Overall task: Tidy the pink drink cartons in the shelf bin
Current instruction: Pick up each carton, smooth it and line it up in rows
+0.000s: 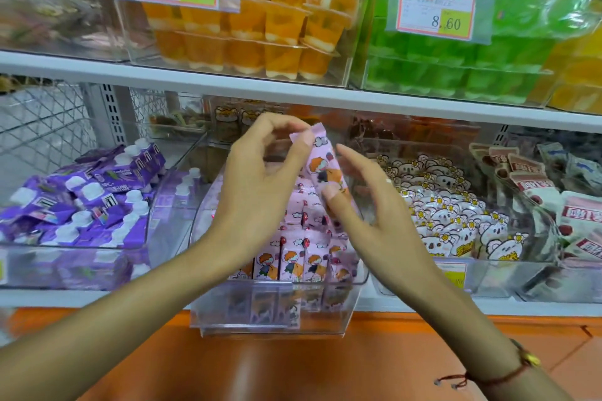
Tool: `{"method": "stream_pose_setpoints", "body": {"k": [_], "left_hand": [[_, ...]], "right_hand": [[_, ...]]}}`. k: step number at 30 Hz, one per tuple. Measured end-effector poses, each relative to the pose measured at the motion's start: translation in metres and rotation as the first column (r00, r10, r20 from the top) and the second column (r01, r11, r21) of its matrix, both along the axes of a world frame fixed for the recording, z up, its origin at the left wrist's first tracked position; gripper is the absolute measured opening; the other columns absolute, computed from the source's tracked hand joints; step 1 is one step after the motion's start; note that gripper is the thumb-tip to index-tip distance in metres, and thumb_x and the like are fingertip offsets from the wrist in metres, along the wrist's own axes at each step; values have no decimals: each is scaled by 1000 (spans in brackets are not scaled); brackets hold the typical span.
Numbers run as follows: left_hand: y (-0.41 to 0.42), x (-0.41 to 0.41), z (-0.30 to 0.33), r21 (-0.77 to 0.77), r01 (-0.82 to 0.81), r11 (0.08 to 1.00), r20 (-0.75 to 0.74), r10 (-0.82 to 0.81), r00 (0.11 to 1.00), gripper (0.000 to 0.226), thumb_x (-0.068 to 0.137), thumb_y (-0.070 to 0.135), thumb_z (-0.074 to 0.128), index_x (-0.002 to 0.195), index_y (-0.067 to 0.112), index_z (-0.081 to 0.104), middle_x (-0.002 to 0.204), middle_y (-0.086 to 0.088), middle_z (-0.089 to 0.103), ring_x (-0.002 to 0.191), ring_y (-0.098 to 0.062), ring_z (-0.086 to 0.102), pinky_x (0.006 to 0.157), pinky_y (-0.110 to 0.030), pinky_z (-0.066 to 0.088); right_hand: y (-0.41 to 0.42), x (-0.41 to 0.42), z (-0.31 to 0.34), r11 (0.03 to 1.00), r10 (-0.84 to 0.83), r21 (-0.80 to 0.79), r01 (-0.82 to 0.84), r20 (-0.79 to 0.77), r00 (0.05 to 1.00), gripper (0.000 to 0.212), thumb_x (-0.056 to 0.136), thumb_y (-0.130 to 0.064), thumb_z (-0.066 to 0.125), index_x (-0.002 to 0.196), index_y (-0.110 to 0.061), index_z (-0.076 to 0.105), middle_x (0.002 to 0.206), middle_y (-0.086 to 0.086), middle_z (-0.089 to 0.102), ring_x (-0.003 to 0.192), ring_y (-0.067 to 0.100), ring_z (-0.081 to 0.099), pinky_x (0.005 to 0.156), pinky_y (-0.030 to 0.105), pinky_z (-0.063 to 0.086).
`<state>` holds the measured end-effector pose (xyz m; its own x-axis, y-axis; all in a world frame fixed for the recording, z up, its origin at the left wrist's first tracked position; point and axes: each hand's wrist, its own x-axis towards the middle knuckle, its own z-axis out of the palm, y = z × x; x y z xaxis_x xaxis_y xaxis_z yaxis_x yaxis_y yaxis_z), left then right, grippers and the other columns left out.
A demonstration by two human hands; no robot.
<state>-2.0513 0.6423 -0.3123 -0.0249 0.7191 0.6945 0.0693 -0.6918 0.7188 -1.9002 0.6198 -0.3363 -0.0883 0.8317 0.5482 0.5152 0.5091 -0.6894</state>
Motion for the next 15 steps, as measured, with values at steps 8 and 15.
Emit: {"method": "stream_pose_setpoints", "body": {"k": [8,15], "left_hand": [[-7,-27,-18,-141,65,988,14,-64,998,31,93,5,55,114,27,57,117,13,64,109,-1,61,91,-20,49],[-6,-24,-39,-220,16,975,-194,-60,979,46,74,1,71,102,35,57,104,27,61,97,5,58,74,-10,47]], "right_hand": [[2,-30,2,935,152,-234,-266,-413,898,22,93,-23,57,115,-19,60,107,-6,69,97,2,65,82,12,50],[5,-34,-1,905,117,-277,-323,-567,815,25,94,-18,58,119,-14,60,104,-3,72,93,6,69,73,13,52]]}}
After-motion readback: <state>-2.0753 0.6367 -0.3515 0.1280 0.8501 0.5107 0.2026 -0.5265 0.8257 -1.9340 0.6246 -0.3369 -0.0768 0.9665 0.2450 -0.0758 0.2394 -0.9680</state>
